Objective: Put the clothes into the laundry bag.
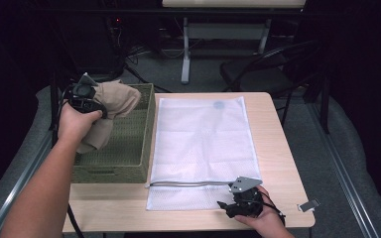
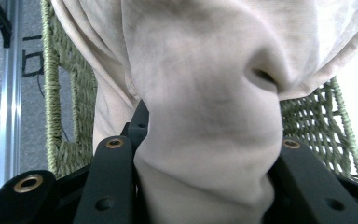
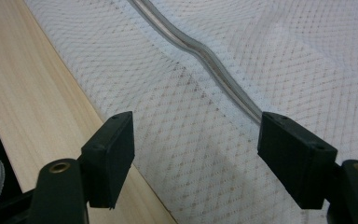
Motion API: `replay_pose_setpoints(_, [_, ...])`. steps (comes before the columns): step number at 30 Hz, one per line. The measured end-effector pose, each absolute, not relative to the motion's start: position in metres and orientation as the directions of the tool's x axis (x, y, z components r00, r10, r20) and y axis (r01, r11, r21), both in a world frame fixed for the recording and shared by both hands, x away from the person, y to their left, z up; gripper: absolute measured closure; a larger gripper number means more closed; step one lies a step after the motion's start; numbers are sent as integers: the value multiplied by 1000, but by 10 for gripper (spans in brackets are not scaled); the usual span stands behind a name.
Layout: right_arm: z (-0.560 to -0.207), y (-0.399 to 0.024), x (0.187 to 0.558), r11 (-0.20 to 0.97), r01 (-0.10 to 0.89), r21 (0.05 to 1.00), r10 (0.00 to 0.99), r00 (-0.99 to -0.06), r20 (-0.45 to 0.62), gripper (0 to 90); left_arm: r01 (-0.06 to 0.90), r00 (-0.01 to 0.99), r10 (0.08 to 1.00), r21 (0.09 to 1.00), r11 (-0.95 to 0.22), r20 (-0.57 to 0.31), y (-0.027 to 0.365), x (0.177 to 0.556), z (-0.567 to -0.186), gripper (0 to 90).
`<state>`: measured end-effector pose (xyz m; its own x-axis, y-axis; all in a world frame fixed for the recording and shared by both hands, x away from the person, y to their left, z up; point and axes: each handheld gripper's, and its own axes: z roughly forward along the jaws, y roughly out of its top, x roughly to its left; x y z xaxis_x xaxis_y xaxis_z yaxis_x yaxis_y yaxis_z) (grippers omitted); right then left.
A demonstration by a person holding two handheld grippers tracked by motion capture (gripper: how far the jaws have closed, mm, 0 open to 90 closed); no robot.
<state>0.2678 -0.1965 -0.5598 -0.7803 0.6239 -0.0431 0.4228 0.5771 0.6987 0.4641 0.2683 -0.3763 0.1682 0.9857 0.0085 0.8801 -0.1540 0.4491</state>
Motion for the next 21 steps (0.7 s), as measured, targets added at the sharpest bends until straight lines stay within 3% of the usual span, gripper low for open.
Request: replay_pose_setpoints(21, [-560, -196, 268, 580, 419, 698, 620, -783, -45, 278, 859, 248, 968, 455, -236, 34, 253, 448, -365, 587])
